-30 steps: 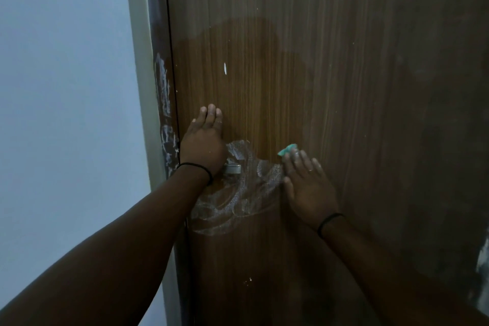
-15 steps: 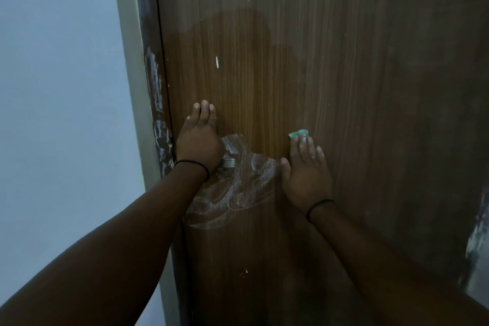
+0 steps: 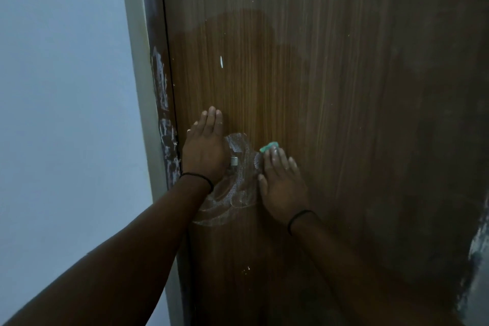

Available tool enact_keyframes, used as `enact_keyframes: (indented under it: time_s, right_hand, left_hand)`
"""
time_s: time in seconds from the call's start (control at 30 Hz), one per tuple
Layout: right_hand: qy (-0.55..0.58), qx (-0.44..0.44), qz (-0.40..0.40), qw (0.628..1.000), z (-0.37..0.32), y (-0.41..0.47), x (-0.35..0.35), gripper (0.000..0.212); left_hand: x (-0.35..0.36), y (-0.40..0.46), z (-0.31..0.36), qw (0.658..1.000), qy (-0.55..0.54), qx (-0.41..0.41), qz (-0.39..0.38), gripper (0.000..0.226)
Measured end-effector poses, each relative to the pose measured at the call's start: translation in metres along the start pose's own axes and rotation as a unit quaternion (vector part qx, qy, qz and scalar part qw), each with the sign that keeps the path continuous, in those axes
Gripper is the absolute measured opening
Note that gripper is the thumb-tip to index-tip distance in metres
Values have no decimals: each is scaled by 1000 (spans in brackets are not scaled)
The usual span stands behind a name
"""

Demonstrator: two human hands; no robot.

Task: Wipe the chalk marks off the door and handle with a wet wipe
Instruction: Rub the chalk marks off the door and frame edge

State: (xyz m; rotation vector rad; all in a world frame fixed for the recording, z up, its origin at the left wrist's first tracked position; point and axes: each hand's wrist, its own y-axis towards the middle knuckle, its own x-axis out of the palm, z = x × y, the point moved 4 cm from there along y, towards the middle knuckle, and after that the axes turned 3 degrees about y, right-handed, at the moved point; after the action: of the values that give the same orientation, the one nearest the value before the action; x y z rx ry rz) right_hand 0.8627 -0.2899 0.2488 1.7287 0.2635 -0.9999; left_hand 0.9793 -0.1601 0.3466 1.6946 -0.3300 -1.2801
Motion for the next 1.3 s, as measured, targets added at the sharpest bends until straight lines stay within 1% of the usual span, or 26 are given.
enact_keyframes:
  time_s: [0.07,0.13,0.2,0.27,0.37,0.43,0.47,0.53,0.6,0.63,0.7,0.77,0.83,0.9,0.97,1.03,1.1,1.17,1.23,1.3]
  right_hand:
    - [-25,-10,-29,999,18,-23,8,59]
    - [-33,27,-5,999,45,-36,5,59]
    - [-23,70,25,997,58,-29,-1,60]
    - [-2,72,35,997,47,-15,-2,59]
    - [6,17,-7,1000,22,-20,12,61]
    - [-19,-4,-40,999,30,-39,20,59]
    - [-28,6,-40,999,39,-47,20,59]
    - [-26,51,-5,998,54,-46,13,58]
    - [-14,83,18,996,50,-29,8,61]
    - [-3,78,22,997,40,-21,6,62]
    - [10,30,6,999,15,-15,11,62]
    - [-10,-26,-37,999,5,-26,18,61]
    - [-30,-31,-53,998,19,-40,19,59]
    - [-19,14,-15,1000,34,-36,10,59]
    - [-9,41,24,999,31,-13,-3,60]
    - [3,16,36,999,8,13,-10,61]
    - [2,-36,13,999,-16,22,-8,61]
    - [-40,-82,-21,996,-21,13,-2,60]
    - [-72,-90,-34,993,-5,0,-1,58]
    - [-66,-55,-6,996,14,1,-11,57]
  left_hand:
    - [-2,-15,-2,997,-13,48,51,48]
    - [-1,-30,-10,990,-14,96,98,39]
    - [4,-44,-16,986,-13,105,129,30]
    - [12,-56,-15,984,-28,106,139,22]
    - [28,-75,-5,986,-36,114,118,21]
    - [33,-81,-4,988,-43,113,98,21]
    - [34,-82,-7,989,-43,107,91,21]
    - [33,-79,-14,992,-36,93,78,21]
    - [35,-78,-20,994,-33,90,54,15]
    - [37,-80,-21,995,-30,89,39,12]
    - [44,-87,-22,997,-24,68,12,11]
    - [48,-95,-28,999,-33,28,-7,12]
    - [50,-97,-42,999,-42,0,-4,13]
    - [48,-92,-57,999,-45,-20,-5,17]
    - [47,-83,-68,998,-45,-39,2,22]
    - [47,-74,-70,998,-42,-55,7,26]
    - [47,-70,-68,997,-41,-66,10,29]
    - [46,-70,-69,996,-51,-79,5,33]
    - [41,-70,-76,995,-63,-82,13,35]
    - [33,-69,-83,995,-74,-56,30,38]
